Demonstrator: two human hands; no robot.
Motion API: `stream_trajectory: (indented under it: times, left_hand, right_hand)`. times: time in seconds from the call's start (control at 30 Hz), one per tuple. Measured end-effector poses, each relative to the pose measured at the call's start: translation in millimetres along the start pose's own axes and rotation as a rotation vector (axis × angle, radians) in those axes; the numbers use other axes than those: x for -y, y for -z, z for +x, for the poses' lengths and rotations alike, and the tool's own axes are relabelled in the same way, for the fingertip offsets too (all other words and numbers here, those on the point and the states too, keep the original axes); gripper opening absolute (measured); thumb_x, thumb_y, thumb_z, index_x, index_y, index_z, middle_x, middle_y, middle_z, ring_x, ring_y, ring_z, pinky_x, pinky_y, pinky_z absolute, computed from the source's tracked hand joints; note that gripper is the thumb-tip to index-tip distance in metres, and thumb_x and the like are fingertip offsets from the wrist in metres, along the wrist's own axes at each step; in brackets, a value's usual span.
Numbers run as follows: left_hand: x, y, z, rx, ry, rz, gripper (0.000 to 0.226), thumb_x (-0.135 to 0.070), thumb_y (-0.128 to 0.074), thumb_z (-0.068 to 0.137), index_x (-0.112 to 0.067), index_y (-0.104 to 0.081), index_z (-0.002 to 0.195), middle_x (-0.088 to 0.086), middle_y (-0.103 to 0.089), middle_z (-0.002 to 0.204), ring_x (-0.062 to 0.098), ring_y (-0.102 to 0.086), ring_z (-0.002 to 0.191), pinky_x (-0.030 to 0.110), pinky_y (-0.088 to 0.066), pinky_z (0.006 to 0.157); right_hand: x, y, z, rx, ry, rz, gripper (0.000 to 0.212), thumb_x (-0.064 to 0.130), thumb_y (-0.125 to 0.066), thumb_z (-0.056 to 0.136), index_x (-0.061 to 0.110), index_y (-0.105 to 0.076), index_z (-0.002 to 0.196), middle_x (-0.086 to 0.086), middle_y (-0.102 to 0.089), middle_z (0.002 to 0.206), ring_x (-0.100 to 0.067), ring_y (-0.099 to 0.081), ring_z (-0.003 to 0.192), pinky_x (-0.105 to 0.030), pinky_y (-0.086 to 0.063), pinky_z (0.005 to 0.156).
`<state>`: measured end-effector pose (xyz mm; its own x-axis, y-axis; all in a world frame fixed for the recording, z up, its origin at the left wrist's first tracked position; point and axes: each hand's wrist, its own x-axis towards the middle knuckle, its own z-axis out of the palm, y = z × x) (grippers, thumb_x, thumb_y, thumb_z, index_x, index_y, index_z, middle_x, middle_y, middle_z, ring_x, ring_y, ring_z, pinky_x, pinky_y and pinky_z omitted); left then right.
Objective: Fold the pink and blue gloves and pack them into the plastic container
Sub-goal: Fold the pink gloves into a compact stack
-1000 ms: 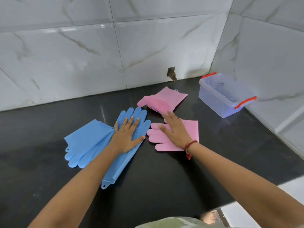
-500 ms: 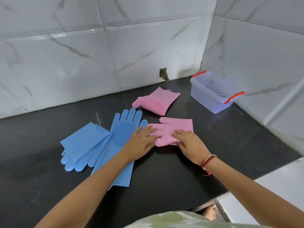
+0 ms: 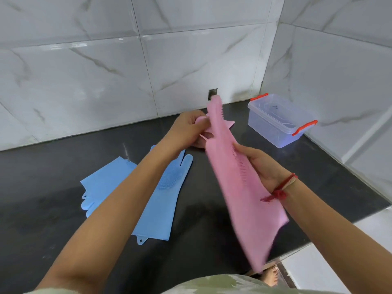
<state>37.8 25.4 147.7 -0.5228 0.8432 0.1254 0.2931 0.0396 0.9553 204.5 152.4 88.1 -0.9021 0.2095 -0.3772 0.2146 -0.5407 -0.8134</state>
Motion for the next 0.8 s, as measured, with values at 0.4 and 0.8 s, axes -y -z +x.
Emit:
stream_trajectory:
  times: [0.4,0.8]
  left_hand:
    - [125.2,10.0,9.6,0.129,0.743,-0.532,0.066,-0.064,-0.028,0.092,-0.011,-0.067,0.089,0.007,-0.07,0.072,0.019,-0.07,0.067,0.03,-0.058,0.058]
    - [102.8,-75.6,-7.8,-0.277,-0.073,0.679,0.058,-0.039,-0.051,0.089,-0.021,-0.03,0.14,0.008,-0.023,0.153,0.028,-0.023,0.139,0.048,-0.023,0.111]
  right_hand:
    - [-45.8,29.1,29.2,-0.317,-0.121,-0.589,0.008,0.012,-0.056,0.09,0.007,-0.063,0.093,-0.016,-0.066,0.098,-0.031,-0.062,0.086,-0.05,-0.051,0.093]
    - [-48.3,16.0,48.9,-0.747,0.336,-1.217,0.068,0.028,-0.061,0.084,0.021,-0.027,0.143,-0.01,-0.02,0.152,-0.033,-0.019,0.14,-0.048,-0.024,0.112]
